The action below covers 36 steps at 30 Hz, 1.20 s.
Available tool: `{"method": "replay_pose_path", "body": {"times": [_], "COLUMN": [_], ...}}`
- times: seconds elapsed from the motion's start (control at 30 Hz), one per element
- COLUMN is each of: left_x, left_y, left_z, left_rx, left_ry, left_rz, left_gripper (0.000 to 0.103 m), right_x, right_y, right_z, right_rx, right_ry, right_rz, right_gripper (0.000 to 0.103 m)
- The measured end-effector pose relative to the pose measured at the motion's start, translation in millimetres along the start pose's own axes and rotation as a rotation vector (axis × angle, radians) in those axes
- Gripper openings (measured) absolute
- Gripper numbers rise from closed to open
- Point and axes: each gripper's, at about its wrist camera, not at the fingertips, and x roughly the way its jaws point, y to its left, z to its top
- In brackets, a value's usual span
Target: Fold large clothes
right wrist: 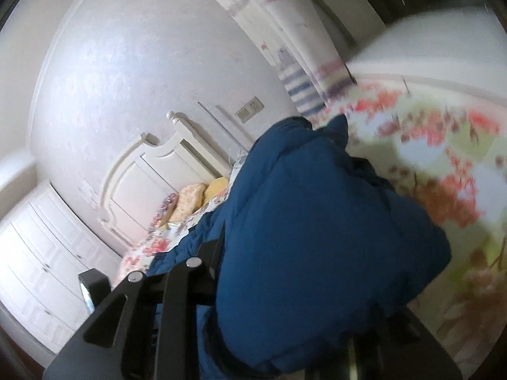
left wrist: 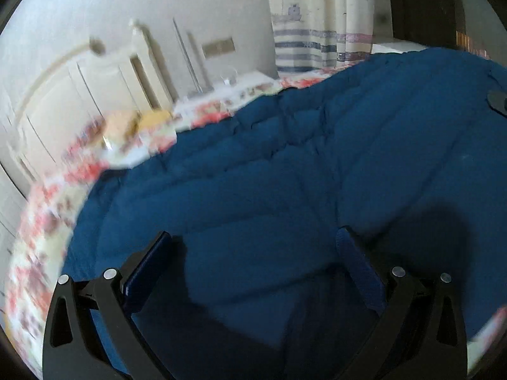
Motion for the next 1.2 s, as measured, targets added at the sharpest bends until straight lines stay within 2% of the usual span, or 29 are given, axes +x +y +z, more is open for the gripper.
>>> {"method": "replay_pose_path", "body": {"times": [0.03,0.13,0.2,0.27,0.3,0.33,0.4,0.43,0.5,0.57,0.6,0.67,0.73,0.8,0.9,0.97,1.03,1.1,1.13,1.2], "left_x": [-7,-31,-53,-84,-96,-108,-133,-143,-156,-166,-167,-166,-160,-153,-142,-126,-105,-67,-47,-3], "left_y": [2,4,22,68,89,113,171,200,243,274,280,282,276,269,243,218,199,183,177,175], "left_z": [-6,-37,-59,-80,-86,-93,-108,-116,-130,-145,-147,-149,-142,-121,-61,-7,32,63,71,73], "left_rx": [-0.007,0.020,-0.003,-0.127,-0.181,-0.242,-0.373,-0.442,-0.549,-0.621,-0.627,-0.605,-0.564,-0.508,-0.374,-0.268,-0.203,-0.149,-0.131,-0.107], "left_ry": [-0.001,-0.026,-0.028,-0.070,-0.103,-0.143,-0.224,-0.255,-0.266,-0.279,-0.276,-0.257,-0.242,-0.233,-0.241,-0.204,-0.154,-0.059,-0.010,0.087], "left_rz": [-0.024,-0.054,-0.148,-0.267,-0.277,-0.258,-0.170,-0.122,-0.058,-0.037,-0.029,-0.016,-0.044,-0.091,-0.252,-0.374,-0.429,-0.425,-0.403,-0.312], "left_gripper": [0.098,0.098,0.099,0.099,0.099,0.099,0.099,0.099,0.099,0.099,0.099,0.099,0.099,0.099,0.099,0.099,0.099,0.099,0.099,0.099], "right_x": [-1,-2,-2,2,9,18,36,51,70,94,101,103,101,101,102,100,99,89,79,55], "right_y": [8,65,124,178,203,233,268,286,302,297,291,286,288,287,286,288,288,287,289,292], "right_z": [2,0,-13,-36,-51,-75,-116,-152,-215,-284,-308,-325,-315,-312,-321,-323,-321,-319,-313,-296], "right_rx": [-0.029,-0.224,-0.448,-0.679,-0.797,-0.945,-1.152,-1.309,-1.558,-1.809,-1.905,-1.957,-1.916,-1.925,-1.958,-1.963,-1.965,-1.963,-1.943,-1.855], "right_ry": [-0.010,-0.050,-0.091,-0.115,-0.119,-0.116,-0.104,-0.091,-0.056,0.043,0.030,-0.017,0.010,0.012,-0.014,-0.022,-0.033,-0.043,-0.022,0.045], "right_rz": [-0.015,-0.068,-0.110,-0.144,-0.159,-0.170,-0.191,-0.203,-0.230,-0.249,-0.281,-0.317,-0.298,-0.296,-0.331,-0.332,-0.324,-0.299,-0.246,-0.112], "right_gripper": [0.025,0.025,0.025,0.025,0.025,0.026,0.026,0.027,0.028,0.033,0.034,0.033,0.033,0.034,0.034,0.035,0.038,0.047,0.051,0.076]}}
